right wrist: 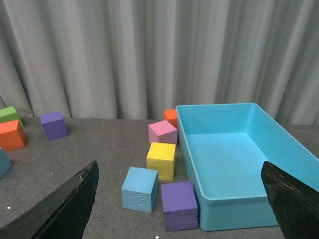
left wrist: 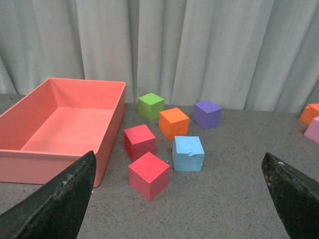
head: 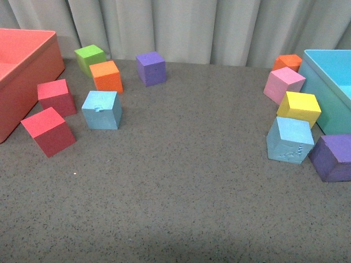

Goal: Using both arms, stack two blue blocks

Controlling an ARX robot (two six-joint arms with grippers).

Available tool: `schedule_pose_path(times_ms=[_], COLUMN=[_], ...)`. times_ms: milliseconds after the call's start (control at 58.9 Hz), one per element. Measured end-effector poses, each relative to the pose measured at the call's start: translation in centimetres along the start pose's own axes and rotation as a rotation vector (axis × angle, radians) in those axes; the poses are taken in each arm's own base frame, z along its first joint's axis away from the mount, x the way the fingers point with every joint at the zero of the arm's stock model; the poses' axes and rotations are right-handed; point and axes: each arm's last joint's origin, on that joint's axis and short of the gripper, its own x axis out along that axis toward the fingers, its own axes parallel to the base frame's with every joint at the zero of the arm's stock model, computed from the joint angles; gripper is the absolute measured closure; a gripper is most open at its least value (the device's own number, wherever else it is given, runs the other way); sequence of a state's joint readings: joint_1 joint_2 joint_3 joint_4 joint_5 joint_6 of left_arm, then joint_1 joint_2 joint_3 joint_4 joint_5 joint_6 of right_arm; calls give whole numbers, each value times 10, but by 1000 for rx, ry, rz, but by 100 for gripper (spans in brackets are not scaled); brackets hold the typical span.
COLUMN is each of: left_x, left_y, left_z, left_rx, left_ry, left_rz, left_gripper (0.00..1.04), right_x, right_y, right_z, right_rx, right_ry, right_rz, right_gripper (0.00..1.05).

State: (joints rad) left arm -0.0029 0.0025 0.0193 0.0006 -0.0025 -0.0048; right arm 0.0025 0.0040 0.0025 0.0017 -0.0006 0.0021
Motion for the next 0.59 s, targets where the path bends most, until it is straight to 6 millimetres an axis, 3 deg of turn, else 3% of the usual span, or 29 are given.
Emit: schedule_pose_path(times_ms=[594], left_x=[0], left_y=[0], left_z=[0], left_rx=[0], left_ry=[0], left_rz=[0], left_gripper=[7], right_x=[0], right_y=[0], right_z=[0], right_rx=[0], right_ry=[0], right_rz=[0], right_gripper=[10])
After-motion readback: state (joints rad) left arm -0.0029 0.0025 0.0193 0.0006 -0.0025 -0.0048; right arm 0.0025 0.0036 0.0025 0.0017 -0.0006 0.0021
